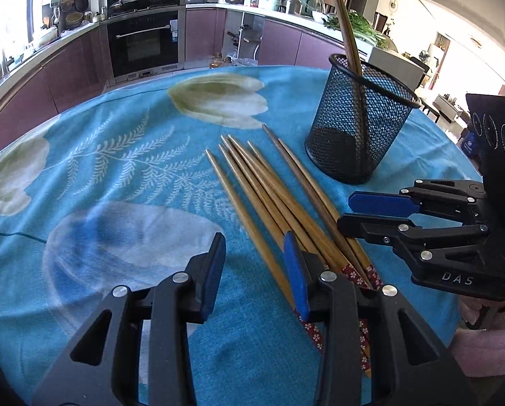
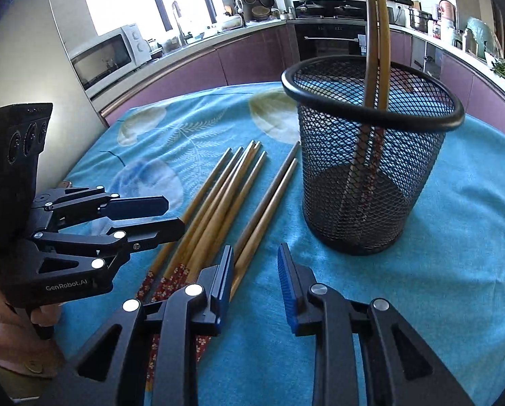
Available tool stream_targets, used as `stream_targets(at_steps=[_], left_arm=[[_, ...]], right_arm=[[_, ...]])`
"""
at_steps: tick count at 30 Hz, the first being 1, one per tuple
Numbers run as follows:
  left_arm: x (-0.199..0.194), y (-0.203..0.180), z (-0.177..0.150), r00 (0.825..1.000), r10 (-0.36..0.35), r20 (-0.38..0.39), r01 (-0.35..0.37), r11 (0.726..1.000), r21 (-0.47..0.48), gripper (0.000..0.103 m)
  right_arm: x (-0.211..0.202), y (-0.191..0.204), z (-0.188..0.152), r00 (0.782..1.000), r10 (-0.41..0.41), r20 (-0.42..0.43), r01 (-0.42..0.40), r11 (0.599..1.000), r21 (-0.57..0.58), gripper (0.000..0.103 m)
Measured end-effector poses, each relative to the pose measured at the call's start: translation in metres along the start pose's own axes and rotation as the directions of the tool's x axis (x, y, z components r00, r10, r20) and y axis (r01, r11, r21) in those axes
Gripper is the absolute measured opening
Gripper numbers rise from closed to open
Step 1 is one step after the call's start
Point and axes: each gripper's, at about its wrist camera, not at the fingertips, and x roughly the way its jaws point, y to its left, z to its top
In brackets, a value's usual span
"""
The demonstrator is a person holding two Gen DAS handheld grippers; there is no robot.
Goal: Organize utensils
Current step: 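Close the left gripper on another chopstick while the right gripper grasps one too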
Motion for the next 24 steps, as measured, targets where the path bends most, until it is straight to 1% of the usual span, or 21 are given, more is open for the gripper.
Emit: stream_targets(at_steps=[7, 9, 12, 17, 20, 22, 24], left_arm=[[0.002, 0.001, 0.0, 1.0, 0.008, -0.005, -0.008, 1.0, 0.003, 0.033], [0.003, 0.002, -0.001, 1.0, 0.022, -0.018, -0.022, 1.0, 0.011, 0.029], [0.002, 0.001, -0.002, 0.999, 0.029, -0.024, -0.028, 0.999, 0.021, 0.029], [0.003, 0.001, -0.001, 0.999, 0.032, -0.025, -0.031, 0.999, 0.015, 0.029], [0.004, 0.002, 0.001, 0.999, 0.037, -0.026, -0.037, 0.999, 0.002, 0.025], [0.004, 0.003, 0.001, 0.999, 0.04, -0.024, -0.04, 0.999, -0.007, 0.02], [0.004, 0.005, 0.001, 0.999, 0.039, -0.023, -0.04, 0.999, -0.022, 0.016]], right_arm=[[0.005, 0.004, 0.003, 1.0, -0.022, -0.007, 0.022, 1.0, -0.014, 0.025], [0.006, 0.005, 0.004, 0.999, -0.037, -0.017, 0.036, 0.999, -0.025, 0.022], [0.007, 0.005, 0.004, 0.998, -0.063, -0.028, 0.062, 0.997, -0.044, 0.016], [0.01, 0.004, 0.006, 0.997, -0.07, -0.023, 0.07, 0.997, -0.032, 0.016], [0.012, 0.004, 0.007, 0.997, -0.077, -0.016, 0.076, 0.997, -0.028, 0.016], [0.013, 0.003, 0.008, 0.997, -0.076, -0.011, 0.076, 0.997, -0.016, 0.014], [0.012, 0.0, 0.008, 0.997, -0.073, -0.008, 0.073, 0.997, 0.003, 0.009]])
